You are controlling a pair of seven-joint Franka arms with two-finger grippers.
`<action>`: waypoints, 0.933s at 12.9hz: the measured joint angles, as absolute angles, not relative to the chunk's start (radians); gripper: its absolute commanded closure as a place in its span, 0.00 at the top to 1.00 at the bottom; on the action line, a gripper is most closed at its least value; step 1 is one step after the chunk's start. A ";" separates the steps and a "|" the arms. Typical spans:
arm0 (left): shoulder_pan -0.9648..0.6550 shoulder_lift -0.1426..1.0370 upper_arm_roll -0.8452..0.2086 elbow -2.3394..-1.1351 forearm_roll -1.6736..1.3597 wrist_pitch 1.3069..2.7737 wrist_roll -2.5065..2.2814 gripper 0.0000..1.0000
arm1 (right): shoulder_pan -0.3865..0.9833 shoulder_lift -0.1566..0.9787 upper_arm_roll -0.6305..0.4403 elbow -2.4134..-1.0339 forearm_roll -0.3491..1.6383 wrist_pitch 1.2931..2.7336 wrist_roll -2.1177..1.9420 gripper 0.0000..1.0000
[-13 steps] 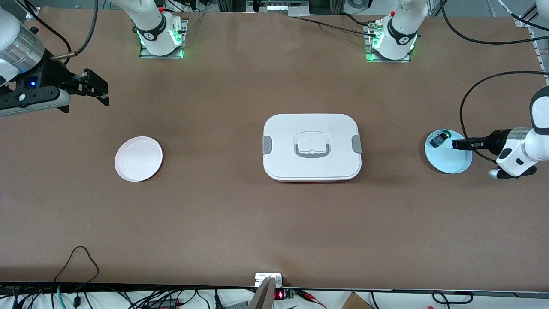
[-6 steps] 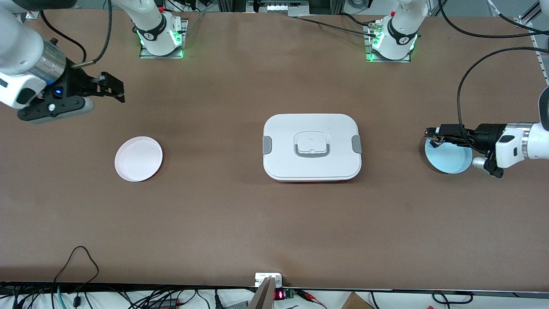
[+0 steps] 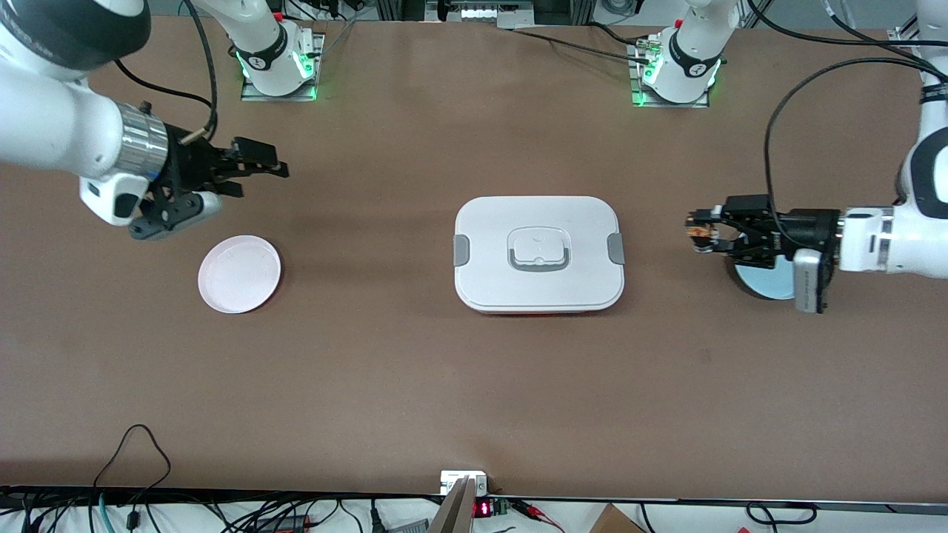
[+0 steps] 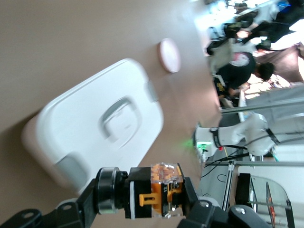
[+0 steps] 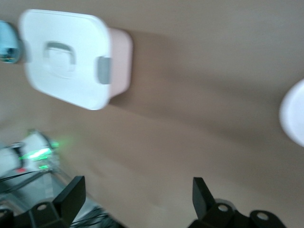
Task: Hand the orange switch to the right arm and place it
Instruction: 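Carry the switch toward the right gripper while the right gripper approaches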
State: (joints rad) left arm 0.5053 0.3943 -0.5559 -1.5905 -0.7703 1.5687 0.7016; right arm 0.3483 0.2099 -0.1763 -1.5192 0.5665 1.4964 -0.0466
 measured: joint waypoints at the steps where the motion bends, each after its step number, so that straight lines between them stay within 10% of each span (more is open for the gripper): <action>1: 0.499 0.396 -0.590 -1.593 -0.805 1.583 0.752 0.11 | 0.347 0.238 -0.176 -1.520 0.663 1.497 -0.043 1.00; 12: 0.147 0.550 -0.644 -1.678 -1.453 2.053 1.599 0.04 | 0.502 0.477 -0.167 -1.562 1.487 1.775 0.077 1.00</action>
